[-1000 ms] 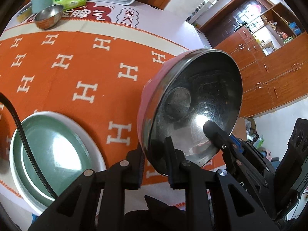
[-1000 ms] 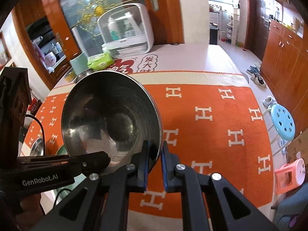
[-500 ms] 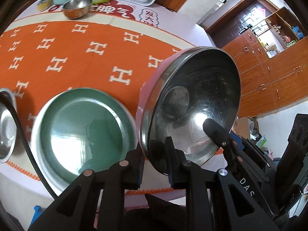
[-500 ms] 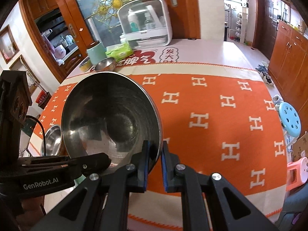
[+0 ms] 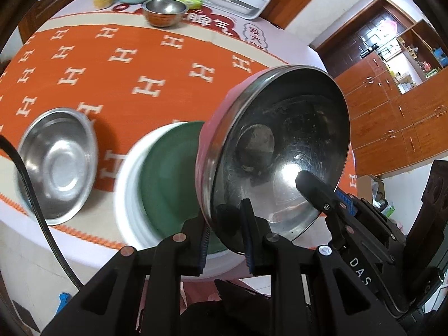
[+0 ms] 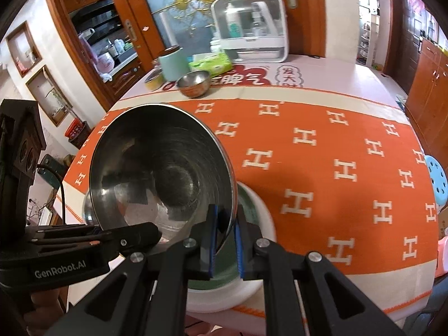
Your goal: Organize plates and bowls
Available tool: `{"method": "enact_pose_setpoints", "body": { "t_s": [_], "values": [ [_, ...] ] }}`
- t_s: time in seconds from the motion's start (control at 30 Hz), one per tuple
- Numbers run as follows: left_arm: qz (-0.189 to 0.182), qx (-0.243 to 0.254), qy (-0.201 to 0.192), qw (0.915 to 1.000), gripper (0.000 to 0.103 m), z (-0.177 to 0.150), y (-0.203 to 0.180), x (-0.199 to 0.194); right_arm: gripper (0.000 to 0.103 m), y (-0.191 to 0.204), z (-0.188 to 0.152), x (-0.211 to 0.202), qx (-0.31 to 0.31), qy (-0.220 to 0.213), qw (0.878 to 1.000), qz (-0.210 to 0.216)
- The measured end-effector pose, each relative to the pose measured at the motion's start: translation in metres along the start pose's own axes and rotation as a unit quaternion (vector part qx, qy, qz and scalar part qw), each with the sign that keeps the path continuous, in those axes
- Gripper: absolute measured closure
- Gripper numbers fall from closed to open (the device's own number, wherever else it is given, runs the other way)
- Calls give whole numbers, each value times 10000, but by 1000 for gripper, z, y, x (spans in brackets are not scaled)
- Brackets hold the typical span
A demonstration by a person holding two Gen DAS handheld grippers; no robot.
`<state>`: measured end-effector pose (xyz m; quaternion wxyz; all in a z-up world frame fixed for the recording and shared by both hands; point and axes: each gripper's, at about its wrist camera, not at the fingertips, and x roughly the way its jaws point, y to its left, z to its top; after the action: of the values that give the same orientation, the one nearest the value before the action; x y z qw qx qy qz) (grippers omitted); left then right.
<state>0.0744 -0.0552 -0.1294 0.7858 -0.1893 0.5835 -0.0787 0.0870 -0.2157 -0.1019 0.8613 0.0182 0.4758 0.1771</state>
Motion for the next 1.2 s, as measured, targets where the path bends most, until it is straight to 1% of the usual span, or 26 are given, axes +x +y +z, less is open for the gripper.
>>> {"method": "enact_pose_setpoints", "body": {
  "t_s": [0.37,0.5,0.67,0.8,0.97,1.03,1.13,1.2],
  "values": [
    [101,-130,-65,9998,83,-3,68,-29,92,70,2,22,-219,34,9997,117],
    [201,-125,-93,9997,83,0,92,-40,92,90,4,30,-270,42,9995,174],
    [376,-62,-43,9993,83,7,114,-44,91,112,7,46,-259,148,9993,223],
    [517,-8,68,9986,83,14,131,-42,90,127,8,59,-241,310,9989,246],
    [710,-6,294,9970,82,19,152,-36,90,145,8,80,-289,613,9973,283],
    [783,-40,408,9961,82,20,161,-33,90,152,7,87,-315,738,9964,270],
    [1017,-63,627,9928,82,21,175,-28,90,161,8,94,-322,826,9957,271],
    [1032,-117,733,9919,82,22,184,-25,90,165,9,97,-332,856,9955,244]
  ]
}}
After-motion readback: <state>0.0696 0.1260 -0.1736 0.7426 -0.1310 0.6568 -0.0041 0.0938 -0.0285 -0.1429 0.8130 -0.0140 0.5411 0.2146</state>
